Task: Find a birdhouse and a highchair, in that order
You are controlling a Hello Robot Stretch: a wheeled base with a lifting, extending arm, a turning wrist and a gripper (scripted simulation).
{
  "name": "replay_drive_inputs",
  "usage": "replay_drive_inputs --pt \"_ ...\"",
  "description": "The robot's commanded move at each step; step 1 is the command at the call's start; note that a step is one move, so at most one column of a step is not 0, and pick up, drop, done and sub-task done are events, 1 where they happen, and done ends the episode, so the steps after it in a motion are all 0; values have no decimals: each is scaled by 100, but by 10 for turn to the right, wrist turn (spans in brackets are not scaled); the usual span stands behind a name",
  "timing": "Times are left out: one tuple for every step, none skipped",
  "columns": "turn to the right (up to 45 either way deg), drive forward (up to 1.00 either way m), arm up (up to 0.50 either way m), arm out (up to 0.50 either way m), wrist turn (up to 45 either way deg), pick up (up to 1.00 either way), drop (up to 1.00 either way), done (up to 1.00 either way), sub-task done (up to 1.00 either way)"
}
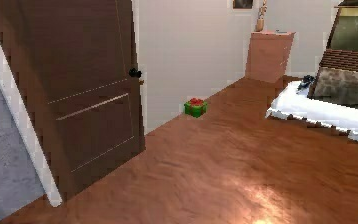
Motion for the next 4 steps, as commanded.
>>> replay_drive_inputs --pt "120 0 0 0 0 0 0 0 0" --pt "0 10 0 0 0 0 0 0 0" --pt "180 0 0 0 0 0 0 0 0" --pt "0 90 0 0 0 0 0 0 0"
